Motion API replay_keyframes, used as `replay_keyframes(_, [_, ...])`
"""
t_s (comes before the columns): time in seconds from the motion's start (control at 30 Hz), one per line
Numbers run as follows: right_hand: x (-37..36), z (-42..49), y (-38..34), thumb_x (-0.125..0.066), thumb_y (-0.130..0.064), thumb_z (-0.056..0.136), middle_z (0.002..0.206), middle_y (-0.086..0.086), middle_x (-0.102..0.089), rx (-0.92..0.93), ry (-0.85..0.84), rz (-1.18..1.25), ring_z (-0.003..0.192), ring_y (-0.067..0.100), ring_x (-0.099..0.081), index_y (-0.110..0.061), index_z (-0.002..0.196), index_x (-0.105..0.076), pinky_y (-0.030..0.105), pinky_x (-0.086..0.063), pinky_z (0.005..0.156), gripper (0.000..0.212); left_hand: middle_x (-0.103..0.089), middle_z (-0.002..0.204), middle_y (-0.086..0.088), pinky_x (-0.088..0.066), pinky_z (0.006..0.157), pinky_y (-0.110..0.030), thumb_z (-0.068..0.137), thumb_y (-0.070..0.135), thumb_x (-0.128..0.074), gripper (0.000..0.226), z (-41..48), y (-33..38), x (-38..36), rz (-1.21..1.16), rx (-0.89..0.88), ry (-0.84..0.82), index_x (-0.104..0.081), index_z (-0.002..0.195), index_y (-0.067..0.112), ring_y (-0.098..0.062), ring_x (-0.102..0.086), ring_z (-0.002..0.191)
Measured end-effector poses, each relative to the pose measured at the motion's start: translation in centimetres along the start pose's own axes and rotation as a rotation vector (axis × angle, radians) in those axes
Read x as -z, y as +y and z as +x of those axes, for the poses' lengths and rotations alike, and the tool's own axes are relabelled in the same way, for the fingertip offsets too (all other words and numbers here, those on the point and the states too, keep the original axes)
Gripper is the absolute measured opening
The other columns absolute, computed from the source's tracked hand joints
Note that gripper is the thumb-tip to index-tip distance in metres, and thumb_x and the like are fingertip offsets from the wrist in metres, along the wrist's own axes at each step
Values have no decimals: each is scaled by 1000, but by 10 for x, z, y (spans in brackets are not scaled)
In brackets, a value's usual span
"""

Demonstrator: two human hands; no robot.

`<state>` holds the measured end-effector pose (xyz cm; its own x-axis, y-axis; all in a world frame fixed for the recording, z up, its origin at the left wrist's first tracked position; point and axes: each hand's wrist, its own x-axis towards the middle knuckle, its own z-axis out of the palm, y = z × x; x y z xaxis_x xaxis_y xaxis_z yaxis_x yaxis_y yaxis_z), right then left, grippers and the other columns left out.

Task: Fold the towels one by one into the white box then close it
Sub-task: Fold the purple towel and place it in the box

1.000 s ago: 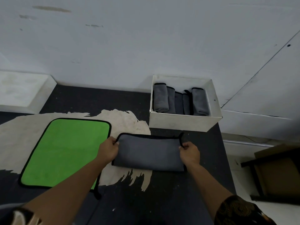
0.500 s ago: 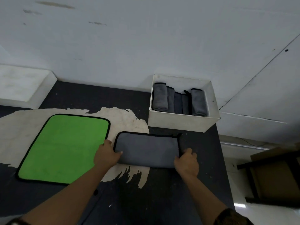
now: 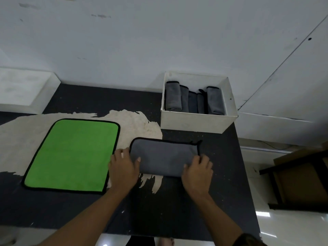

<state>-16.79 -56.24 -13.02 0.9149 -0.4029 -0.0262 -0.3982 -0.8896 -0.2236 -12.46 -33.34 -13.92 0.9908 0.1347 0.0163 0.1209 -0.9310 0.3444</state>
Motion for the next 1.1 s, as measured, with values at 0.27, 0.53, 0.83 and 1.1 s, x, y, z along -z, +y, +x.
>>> replay_keyframes(0.27, [-42,-4,-49,-35,-41,102,162,14,12,330,-359,-10,150,31,11,-21,156,-5,56,-3,120,65,22,157,-8,-10,118,-53,97,54,-24,69,-6,29,-48,234,-433,-392,3,155,27,-35,5,149])
replay_keyframes(0.53, [-39,-1,19,-7,-62,98,159,13,24,229,-281,-144,147,28,22,-21,154,15,56,10,117,73,18,160,-14,-2,118,-52,91,71,-6,82,0,-20,-48,248,-315,-318,10,154,21,-33,10,148])
replay_keyframes(0.83, [-21,9,6,-56,-36,94,144,24,-37,-195,-58,47,130,40,-37,-6,133,-44,51,-32,106,51,-52,128,-22,-43,89,-50,90,20,-61,43,18,0,-18,-31,89,-114,-52,128,3,-41,-50,112])
replay_keyframes(1.1, [9,40,25,-64,-35,89,114,14,-64,-496,-392,285,92,28,-61,-6,113,-57,33,-49,74,39,-63,109,-24,-45,72,-36,87,9,-60,41,22,8,-11,-315,316,-307,-44,123,-2,-37,-61,96])
